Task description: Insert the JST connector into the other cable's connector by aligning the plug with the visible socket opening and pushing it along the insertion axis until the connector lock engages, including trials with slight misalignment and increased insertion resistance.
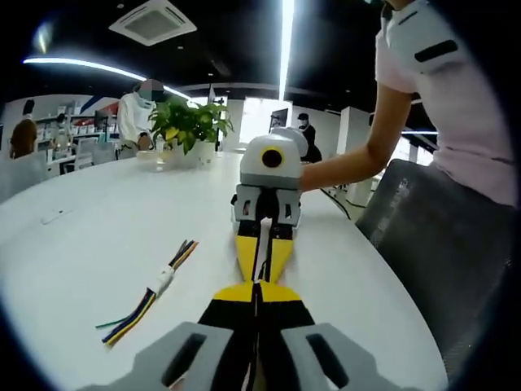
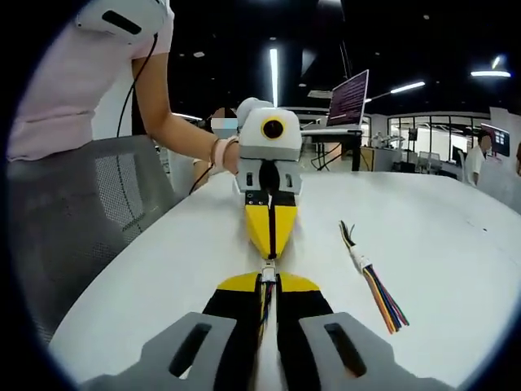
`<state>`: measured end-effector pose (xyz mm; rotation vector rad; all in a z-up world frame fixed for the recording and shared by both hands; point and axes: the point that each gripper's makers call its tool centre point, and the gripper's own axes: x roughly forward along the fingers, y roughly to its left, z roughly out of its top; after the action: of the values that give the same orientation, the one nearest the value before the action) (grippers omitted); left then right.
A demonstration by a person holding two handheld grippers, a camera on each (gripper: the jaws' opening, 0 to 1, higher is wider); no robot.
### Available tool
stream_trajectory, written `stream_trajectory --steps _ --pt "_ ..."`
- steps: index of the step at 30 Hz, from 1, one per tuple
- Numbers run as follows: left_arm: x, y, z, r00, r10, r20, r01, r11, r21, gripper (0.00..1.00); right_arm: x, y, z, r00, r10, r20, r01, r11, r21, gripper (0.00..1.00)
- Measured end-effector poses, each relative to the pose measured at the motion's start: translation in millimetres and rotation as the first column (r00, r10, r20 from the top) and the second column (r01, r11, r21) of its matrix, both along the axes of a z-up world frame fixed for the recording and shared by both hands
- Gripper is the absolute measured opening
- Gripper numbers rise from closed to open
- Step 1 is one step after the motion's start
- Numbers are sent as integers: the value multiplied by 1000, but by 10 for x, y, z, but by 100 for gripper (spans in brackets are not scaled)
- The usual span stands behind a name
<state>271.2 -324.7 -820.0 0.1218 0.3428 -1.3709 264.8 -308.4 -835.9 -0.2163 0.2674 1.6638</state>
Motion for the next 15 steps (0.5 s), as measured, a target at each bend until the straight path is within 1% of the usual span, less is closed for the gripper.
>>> stream_trajectory --steps 8,10,12,15 --pt "69 93 26 999 14 34 -14 1000 5 0 40 -24 53 1000 -18 -1 18 1000 10 3" --pt "82 124 15 999 18 31 -18 1000 12 0 41 -23 59 1000 -19 0 19 1000 12 3" --pt "79 151 -16 1000 18 23 -19 999 28 3 39 -21 61 1000 -19 -1 19 1000 12 3" --pt "46 158 -58 1000 2 31 -3 999 50 5 33 -12 69 1000 -18 -2 18 1000 13 3"
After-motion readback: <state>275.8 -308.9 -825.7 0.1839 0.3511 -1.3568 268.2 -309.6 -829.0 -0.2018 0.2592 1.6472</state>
